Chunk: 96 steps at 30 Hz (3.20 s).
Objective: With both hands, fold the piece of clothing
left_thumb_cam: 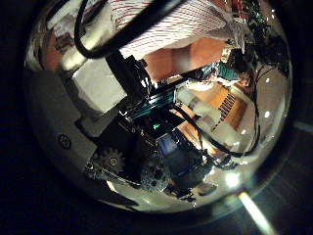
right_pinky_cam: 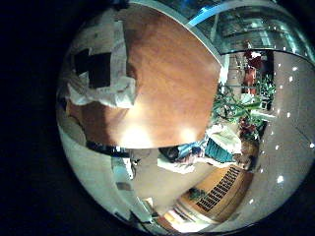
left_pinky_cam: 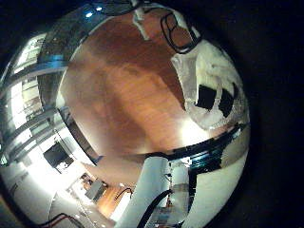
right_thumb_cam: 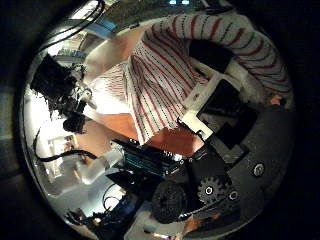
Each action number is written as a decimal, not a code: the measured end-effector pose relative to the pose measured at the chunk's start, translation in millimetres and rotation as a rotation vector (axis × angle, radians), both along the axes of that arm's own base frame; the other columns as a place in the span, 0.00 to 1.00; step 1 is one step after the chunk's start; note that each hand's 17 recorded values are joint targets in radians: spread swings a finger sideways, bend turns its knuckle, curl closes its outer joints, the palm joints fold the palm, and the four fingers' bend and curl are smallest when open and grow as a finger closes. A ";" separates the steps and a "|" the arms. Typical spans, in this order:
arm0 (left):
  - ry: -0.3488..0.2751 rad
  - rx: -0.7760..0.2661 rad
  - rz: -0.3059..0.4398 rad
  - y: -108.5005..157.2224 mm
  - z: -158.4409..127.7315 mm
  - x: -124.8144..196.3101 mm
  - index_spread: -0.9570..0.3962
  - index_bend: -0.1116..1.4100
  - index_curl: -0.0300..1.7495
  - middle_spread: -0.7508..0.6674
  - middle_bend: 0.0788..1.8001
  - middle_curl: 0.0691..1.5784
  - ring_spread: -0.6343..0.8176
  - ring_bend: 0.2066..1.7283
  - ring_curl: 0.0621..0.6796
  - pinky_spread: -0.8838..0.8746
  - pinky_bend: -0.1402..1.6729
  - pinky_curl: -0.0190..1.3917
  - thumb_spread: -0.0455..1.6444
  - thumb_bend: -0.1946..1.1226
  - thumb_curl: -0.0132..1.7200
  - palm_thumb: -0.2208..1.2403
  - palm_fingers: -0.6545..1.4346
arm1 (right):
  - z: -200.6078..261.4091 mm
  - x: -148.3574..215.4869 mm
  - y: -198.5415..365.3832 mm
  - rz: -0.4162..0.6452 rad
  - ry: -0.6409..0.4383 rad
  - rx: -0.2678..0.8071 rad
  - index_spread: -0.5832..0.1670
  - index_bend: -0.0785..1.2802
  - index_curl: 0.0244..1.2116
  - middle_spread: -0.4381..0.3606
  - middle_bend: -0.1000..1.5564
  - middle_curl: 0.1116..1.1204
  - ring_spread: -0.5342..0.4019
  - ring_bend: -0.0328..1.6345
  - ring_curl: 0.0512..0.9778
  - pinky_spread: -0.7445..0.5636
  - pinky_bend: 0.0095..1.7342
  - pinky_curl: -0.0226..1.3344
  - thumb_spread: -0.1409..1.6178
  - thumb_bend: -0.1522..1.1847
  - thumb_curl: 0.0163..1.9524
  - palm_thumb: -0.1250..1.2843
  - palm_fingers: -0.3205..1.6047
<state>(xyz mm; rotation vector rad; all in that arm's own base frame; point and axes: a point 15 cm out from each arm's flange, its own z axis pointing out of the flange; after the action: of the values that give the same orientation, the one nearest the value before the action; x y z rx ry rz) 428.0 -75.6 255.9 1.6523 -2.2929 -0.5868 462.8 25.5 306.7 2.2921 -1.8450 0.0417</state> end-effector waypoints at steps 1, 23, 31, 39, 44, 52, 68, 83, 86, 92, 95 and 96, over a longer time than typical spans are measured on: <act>0.002 0.003 0.008 1.5 -4.5 2.9 0.19 0.20 0.82 0.06 0.42 0.63 0.09 0.64 0.72 0.10 0.55 0.56 0.71 0.14 0.28 0.62 0.81 | -6.7 9.0 2.5 0.002 0.011 -0.002 0.32 0.76 0.77 0.28 0.77 0.85 0.33 0.84 0.77 0.42 0.74 0.68 0.72 0.10 0.32 0.78 0.70; 0.034 -0.009 0.143 40.3 -65.0 54.6 0.23 0.20 0.78 0.09 0.36 0.62 0.10 0.57 0.72 0.11 0.46 0.58 0.68 0.13 0.26 0.55 0.60 | -75.5 95.5 -6.3 -0.063 0.019 -0.007 0.18 0.27 0.55 0.28 0.41 0.58 0.36 0.68 0.59 0.44 0.60 0.57 0.79 0.08 0.22 0.54 0.15; -0.039 -0.030 0.172 48.9 -35.2 61.6 0.43 0.15 0.63 0.44 0.04 0.47 0.25 0.57 0.72 0.20 0.51 0.63 0.69 0.13 0.25 0.52 0.33 | -14.7 93.1 -62.5 -0.153 -0.083 0.006 0.19 0.22 0.43 0.36 0.32 0.43 0.50 0.56 0.44 0.74 0.49 0.46 0.80 0.10 0.19 0.47 0.20; -0.036 -0.067 0.110 28.9 -13.6 22.1 0.61 0.18 0.50 0.66 0.06 0.36 0.41 0.49 0.61 0.36 0.43 0.60 0.70 0.13 0.23 0.49 0.30 | -11.9 48.9 -98.9 -0.161 0.007 0.005 0.27 0.19 0.38 0.45 0.34 0.40 0.49 0.53 0.39 0.82 0.40 0.39 0.77 0.08 0.16 0.38 0.24; -0.059 -0.094 0.068 7.9 -21.9 -1.9 0.68 0.19 0.44 0.71 0.06 0.32 0.46 0.45 0.56 0.44 0.38 0.57 0.71 0.13 0.23 0.48 0.32 | -39.4 27.9 -117.0 -0.159 0.099 0.011 0.34 0.18 0.35 0.52 0.33 0.37 0.51 0.50 0.36 0.84 0.37 0.36 0.73 0.08 0.15 0.32 0.23; -0.112 -0.129 0.068 -2.6 -33.6 -22.5 0.71 0.19 0.37 0.72 0.06 0.27 0.48 0.43 0.51 0.51 0.34 0.52 0.71 0.13 0.22 0.48 0.34 | -96.0 4.5 -127.9 -0.089 0.260 0.042 0.36 0.17 0.30 0.53 0.29 0.31 0.56 0.46 0.31 0.85 0.34 0.32 0.70 0.10 0.16 0.35 0.22; -0.097 -0.127 0.046 -18.4 -40.7 -42.4 0.73 0.20 0.31 0.72 0.06 0.21 0.51 0.38 0.44 0.55 0.30 0.46 0.71 0.13 0.22 0.48 0.37 | -153.8 -12.3 -112.3 -0.046 0.354 0.034 0.27 0.26 0.29 0.31 0.39 0.35 0.30 0.62 0.34 0.42 0.48 0.30 0.69 0.14 0.21 0.59 0.74; -0.057 -0.123 0.017 -28.0 -51.2 -65.4 0.72 0.20 0.28 0.71 0.06 0.18 0.53 0.35 0.39 0.57 0.27 0.42 0.71 0.13 0.22 0.49 0.38 | -142.0 -70.2 -170.4 -0.080 0.324 0.090 0.25 0.72 0.66 0.34 0.78 0.65 0.33 0.83 0.60 0.38 0.71 0.52 0.75 0.18 0.28 0.77 0.74; -0.046 -0.123 0.001 -34.2 -56.0 -69.8 0.72 0.20 0.28 0.71 0.06 0.18 0.53 0.35 0.39 0.57 0.27 0.41 0.71 0.13 0.22 0.49 0.39 | -132.8 -79.2 -182.1 -0.083 0.288 0.096 0.26 0.74 0.70 0.35 0.80 0.67 0.33 0.84 0.63 0.39 0.73 0.55 0.77 0.17 0.29 0.78 0.72; -0.082 -0.140 -0.028 -53.4 -74.3 -65.1 0.72 0.20 0.28 0.69 0.06 0.18 0.53 0.34 0.37 0.58 0.27 0.40 0.71 0.14 0.22 0.49 0.39 | -115.7 -89.4 -199.9 -0.092 0.227 0.097 0.27 0.76 0.76 0.37 0.83 0.69 0.33 0.86 0.67 0.41 0.73 0.61 0.78 0.16 0.31 0.78 0.69; -0.090 -0.143 -0.033 -66.9 -92.1 -67.0 0.72 0.19 0.27 0.67 0.07 0.18 0.52 0.34 0.37 0.58 0.26 0.39 0.72 0.13 0.22 0.49 0.40 | -113.7 -88.6 -199.3 -0.094 0.220 0.100 0.28 0.76 0.78 0.37 0.83 0.70 0.33 0.86 0.68 0.41 0.73 0.63 0.79 0.15 0.32 0.78 0.69; -0.082 -0.137 -0.034 -71.2 -99.4 -70.9 0.72 0.19 0.27 0.67 0.07 0.18 0.52 0.34 0.37 0.58 0.26 0.39 0.72 0.13 0.22 0.49 0.40 | -112.1 -87.7 -197.7 -0.091 0.216 0.099 0.28 0.76 0.78 0.37 0.84 0.70 0.33 0.86 0.69 0.41 0.73 0.64 0.79 0.15 0.32 0.78 0.69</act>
<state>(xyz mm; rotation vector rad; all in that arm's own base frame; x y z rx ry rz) 357.1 -146.8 156.4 1.6041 -2.3644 -0.3655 375.1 -172.2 194.6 2.1728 -1.8734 -0.3046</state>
